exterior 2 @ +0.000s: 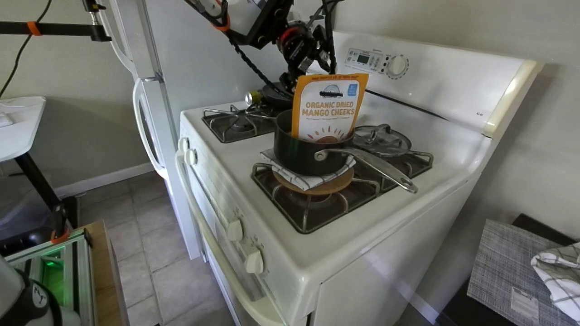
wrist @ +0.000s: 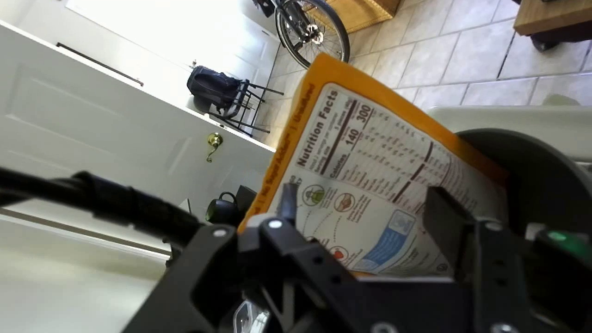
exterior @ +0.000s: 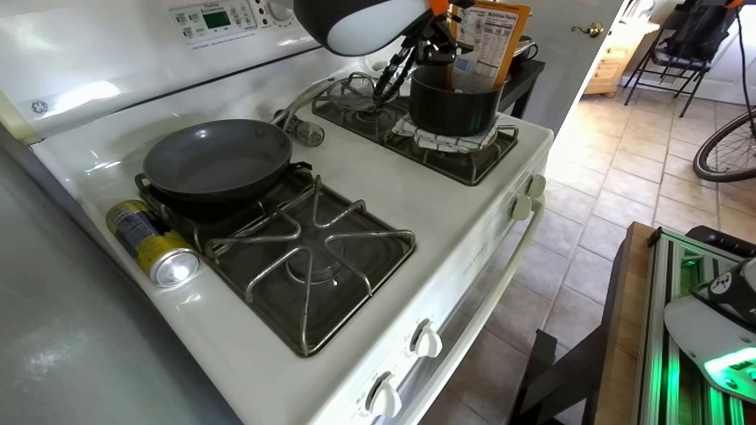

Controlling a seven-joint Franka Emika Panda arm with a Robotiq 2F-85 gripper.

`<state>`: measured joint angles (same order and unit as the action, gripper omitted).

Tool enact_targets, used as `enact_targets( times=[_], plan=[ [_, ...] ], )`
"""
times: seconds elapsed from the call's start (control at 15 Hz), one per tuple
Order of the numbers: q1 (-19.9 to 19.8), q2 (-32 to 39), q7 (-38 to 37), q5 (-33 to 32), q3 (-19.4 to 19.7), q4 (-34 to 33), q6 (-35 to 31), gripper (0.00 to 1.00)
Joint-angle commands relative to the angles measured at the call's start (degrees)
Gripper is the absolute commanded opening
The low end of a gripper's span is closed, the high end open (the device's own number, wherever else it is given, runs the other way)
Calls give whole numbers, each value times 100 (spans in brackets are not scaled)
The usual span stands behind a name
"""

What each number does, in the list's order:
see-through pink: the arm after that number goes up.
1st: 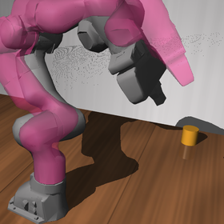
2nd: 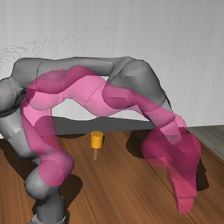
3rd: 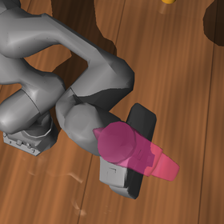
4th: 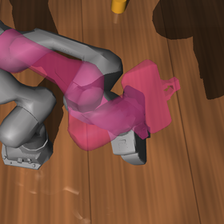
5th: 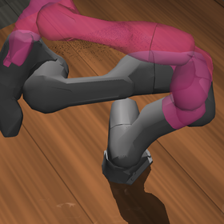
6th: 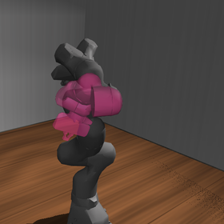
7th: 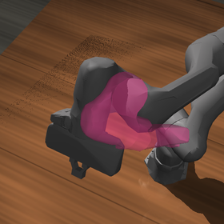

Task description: Put the white brush inside the pot

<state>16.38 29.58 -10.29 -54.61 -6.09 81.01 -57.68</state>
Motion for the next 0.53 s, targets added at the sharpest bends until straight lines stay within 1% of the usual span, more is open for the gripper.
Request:
enact_targets(
  times=[0.0,0.2,0.33,0.4,0.47],
  plan=[
    [-16,-406,-301,73,-163,198,-317,100],
    [13,-735,-435,73,-302,280,-816,100],
    [30,-869,-502,16,-382,316,-1330,100],
    [64,-591,-312,9,-281,-3,-911,100],
    [78,-667,-328,10,-314,8,-1073,100]
  ],
)
